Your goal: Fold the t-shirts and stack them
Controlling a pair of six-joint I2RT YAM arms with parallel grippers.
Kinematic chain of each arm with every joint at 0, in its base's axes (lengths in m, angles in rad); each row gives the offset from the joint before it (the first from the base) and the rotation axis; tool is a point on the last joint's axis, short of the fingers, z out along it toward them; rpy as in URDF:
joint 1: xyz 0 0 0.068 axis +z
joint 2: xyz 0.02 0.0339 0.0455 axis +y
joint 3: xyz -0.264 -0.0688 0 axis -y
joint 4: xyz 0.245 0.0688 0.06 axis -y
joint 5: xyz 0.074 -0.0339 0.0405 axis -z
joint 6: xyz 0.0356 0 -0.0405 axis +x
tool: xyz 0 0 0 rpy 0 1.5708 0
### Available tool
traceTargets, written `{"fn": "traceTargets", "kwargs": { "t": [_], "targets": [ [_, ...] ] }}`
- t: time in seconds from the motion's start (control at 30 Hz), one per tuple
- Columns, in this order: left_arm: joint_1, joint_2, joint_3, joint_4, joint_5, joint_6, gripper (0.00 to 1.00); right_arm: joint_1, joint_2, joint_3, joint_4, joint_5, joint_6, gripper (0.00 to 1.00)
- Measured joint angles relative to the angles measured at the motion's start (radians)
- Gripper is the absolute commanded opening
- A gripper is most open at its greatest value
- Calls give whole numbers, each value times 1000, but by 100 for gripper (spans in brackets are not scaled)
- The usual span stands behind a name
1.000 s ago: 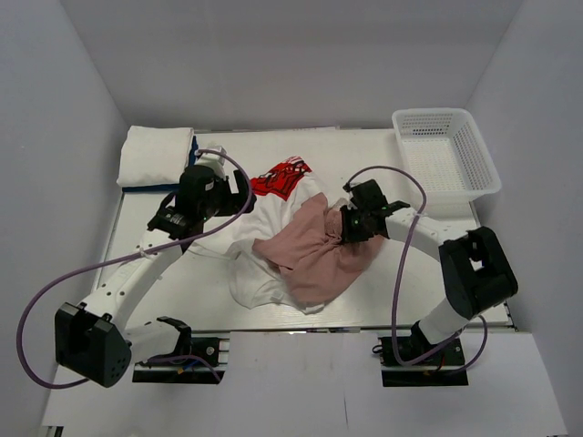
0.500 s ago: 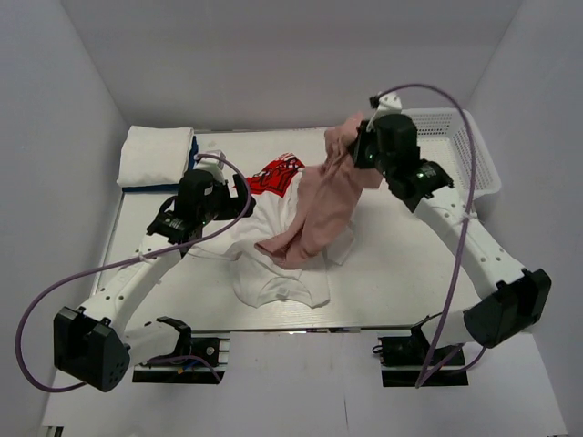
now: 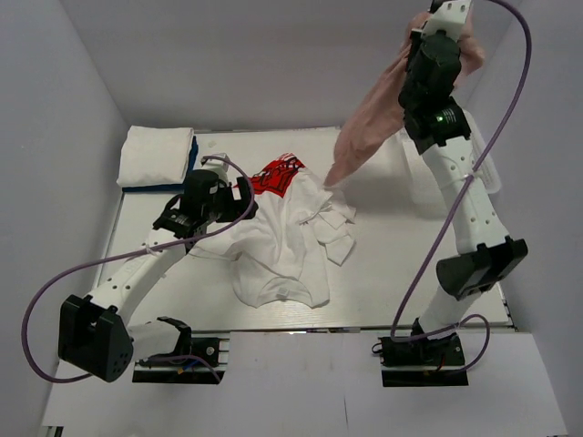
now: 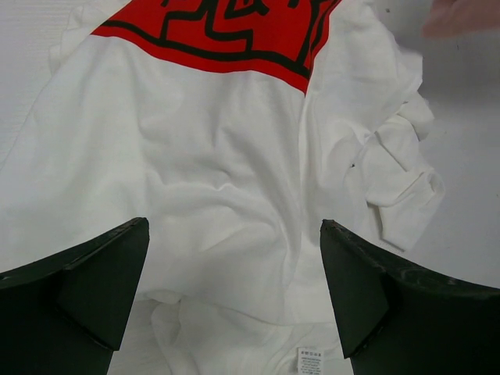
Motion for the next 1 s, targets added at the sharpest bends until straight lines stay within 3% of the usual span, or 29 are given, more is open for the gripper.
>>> {"fn": "traceTargets", "kwargs": {
  "t": [0.23,0.43,0.57,0.7,0.93,1.0],
  "targets": [
    [0,35,0,-4,0,0,100,-134,119,76,238,125,-277,0],
    [0,120,29,-18,1,0,100,-254,150,60,308,113,-330,0],
    [0,155,59,-29,2,0,100,-312,185,15,287,71,-280,0],
    [0,169,79,-40,4,0,100,-339,203,-133,232,19,-198,0],
    [0,170,79,-51,5,0,100,-336,315,-333,18,-89,31,0],
    [0,170,79,-54,5,0,100,-336,373,-326,-64,-106,106,27]
  ]
}}
